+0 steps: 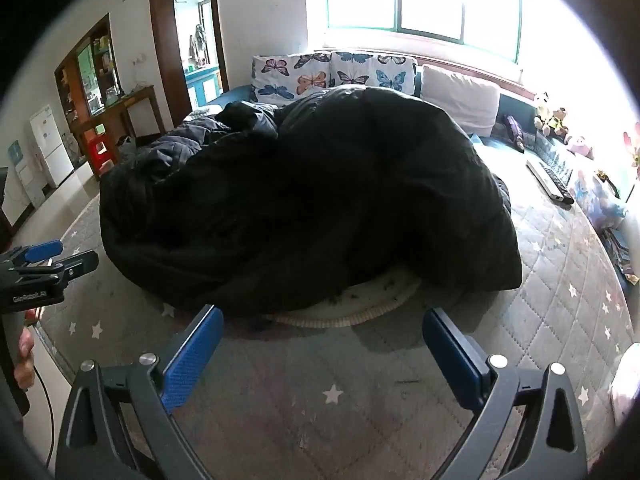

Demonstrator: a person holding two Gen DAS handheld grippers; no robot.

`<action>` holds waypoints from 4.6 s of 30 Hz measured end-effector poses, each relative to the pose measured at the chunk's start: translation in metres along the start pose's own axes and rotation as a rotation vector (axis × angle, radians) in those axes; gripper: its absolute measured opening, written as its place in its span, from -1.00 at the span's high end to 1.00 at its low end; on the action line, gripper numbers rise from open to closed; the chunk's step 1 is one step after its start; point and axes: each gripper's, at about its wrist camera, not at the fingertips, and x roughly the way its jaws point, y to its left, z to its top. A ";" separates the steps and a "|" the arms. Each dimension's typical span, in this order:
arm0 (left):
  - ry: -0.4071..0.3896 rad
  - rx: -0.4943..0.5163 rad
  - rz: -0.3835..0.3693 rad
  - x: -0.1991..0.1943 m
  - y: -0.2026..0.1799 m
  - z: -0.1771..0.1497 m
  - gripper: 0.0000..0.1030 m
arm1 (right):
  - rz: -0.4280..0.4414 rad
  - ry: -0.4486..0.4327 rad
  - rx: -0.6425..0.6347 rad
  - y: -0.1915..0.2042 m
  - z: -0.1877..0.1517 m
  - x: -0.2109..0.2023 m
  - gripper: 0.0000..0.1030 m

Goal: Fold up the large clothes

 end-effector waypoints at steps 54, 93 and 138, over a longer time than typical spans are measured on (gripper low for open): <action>-0.002 0.073 -0.037 -0.009 -0.013 0.018 -1.00 | 0.015 -0.053 -0.048 0.016 0.019 -0.007 -1.00; 0.005 0.110 -0.085 0.001 -0.008 0.040 -1.00 | -0.009 -0.075 -0.111 0.018 0.043 -0.002 -1.00; 0.028 0.411 -0.320 0.060 -0.069 0.078 0.65 | -0.162 -0.063 -0.293 -0.017 0.099 0.024 0.42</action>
